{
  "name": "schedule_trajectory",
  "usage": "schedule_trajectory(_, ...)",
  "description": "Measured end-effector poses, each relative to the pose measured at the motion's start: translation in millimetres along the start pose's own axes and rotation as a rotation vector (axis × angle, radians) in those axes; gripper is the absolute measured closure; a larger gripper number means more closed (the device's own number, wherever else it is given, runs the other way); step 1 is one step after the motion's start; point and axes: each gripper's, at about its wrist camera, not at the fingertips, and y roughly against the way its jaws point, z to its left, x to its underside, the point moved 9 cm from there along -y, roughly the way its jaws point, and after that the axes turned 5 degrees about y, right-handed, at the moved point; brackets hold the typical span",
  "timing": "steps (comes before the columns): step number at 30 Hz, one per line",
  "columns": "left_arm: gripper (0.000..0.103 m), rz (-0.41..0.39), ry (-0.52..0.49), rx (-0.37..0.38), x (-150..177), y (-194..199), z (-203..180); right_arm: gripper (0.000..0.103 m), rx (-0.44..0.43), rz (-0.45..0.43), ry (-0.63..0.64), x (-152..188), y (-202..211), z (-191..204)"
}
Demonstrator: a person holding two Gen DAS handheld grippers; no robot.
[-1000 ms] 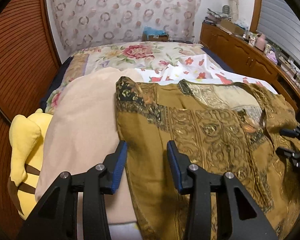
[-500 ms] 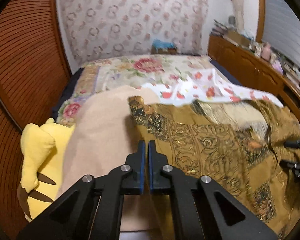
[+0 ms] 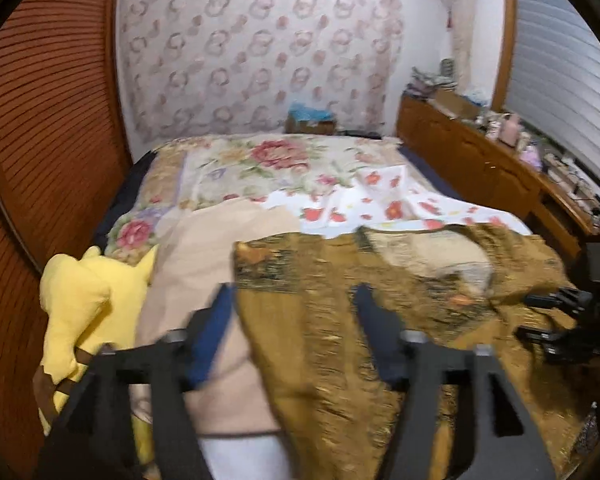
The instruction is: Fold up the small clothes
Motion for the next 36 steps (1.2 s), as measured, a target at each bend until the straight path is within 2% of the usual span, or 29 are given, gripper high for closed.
schedule_trajectory(8,0.024,0.000,-0.043,0.035,24,18,-46,0.034,0.000,0.000,0.000,0,0,0)
schedule_trajectory(14,0.024,-0.008,-0.055,0.099,47,33,-81,0.034,0.009,0.000,-0.005,2,3,-2)
schedule_trajectory(18,0.024,-0.007,-0.081,0.117,60,38,-101,0.034,-0.018,-0.074,-0.034,-4,33,-3)
schedule_trajectory(23,0.024,0.002,-0.124,0.113,73,40,-120,0.034,0.006,-0.145,-0.047,-5,77,-23)
schedule_trajectory(29,0.024,0.012,-0.141,0.141,85,39,-143,0.034,0.106,-0.167,-0.071,25,114,-66)
schedule_trajectory(36,0.024,0.030,-0.185,0.151,96,36,-165,0.034,0.204,-0.116,-0.165,74,121,-121)
